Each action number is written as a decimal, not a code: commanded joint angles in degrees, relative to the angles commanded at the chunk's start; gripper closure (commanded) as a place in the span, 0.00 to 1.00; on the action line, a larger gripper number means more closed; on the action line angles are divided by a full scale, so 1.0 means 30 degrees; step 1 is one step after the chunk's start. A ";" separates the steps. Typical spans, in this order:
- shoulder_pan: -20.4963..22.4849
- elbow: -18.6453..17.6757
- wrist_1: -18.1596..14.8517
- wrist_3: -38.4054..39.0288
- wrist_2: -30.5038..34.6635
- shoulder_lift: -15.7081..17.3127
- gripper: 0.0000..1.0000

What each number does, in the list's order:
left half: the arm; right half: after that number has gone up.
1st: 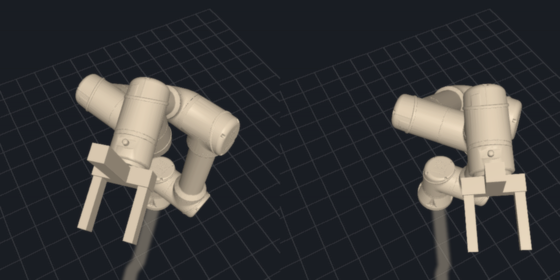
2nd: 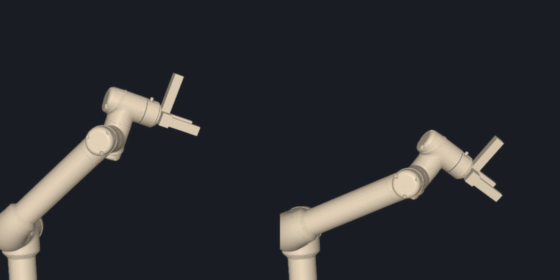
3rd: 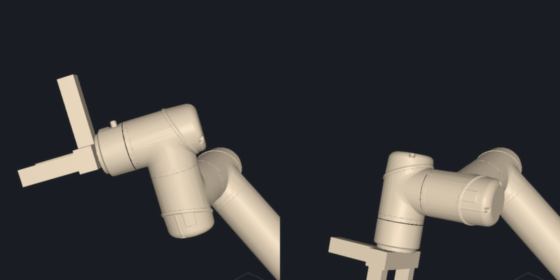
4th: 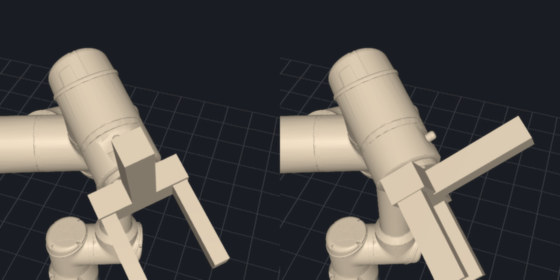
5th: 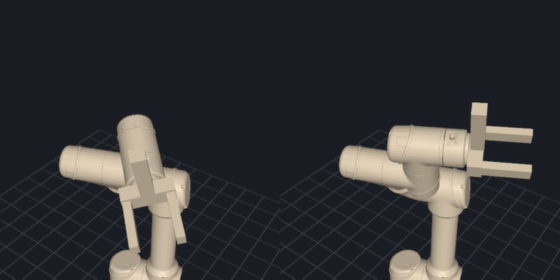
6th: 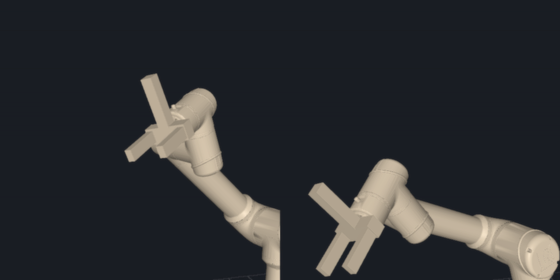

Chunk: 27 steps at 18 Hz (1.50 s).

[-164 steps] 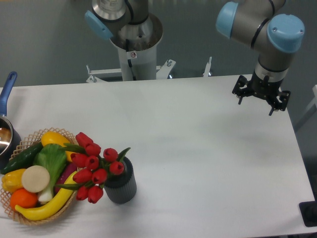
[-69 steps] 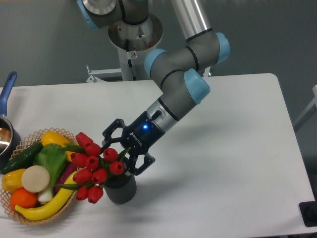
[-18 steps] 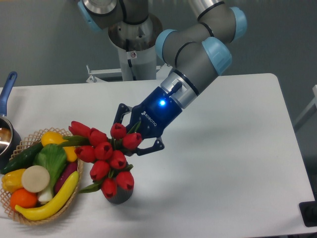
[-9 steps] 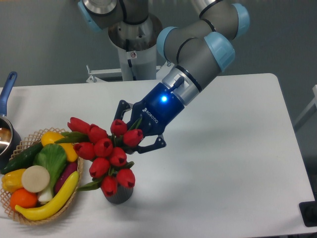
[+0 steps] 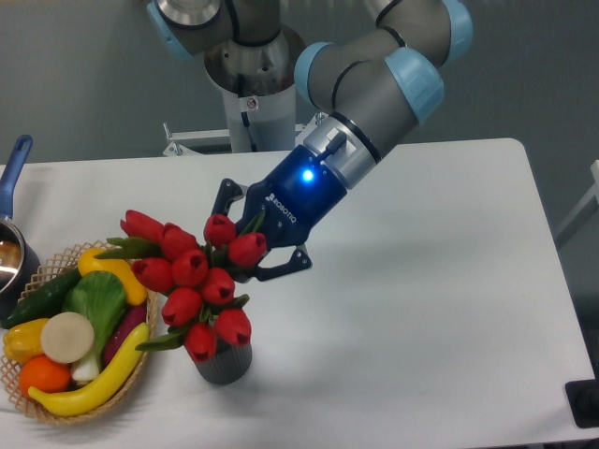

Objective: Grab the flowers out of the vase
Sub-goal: 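Lift the gripped tulip bunch up out of the grey vase, then carry the tulip bunch away from the vase and hold it raised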

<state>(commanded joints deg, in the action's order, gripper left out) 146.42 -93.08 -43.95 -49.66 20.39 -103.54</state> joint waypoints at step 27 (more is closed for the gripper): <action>0.1347 0.1055 -0.0117 0.0000 0.3306 0.0528 0.67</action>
<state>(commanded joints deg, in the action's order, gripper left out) 150.47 -89.91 -44.30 -49.66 30.31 -101.95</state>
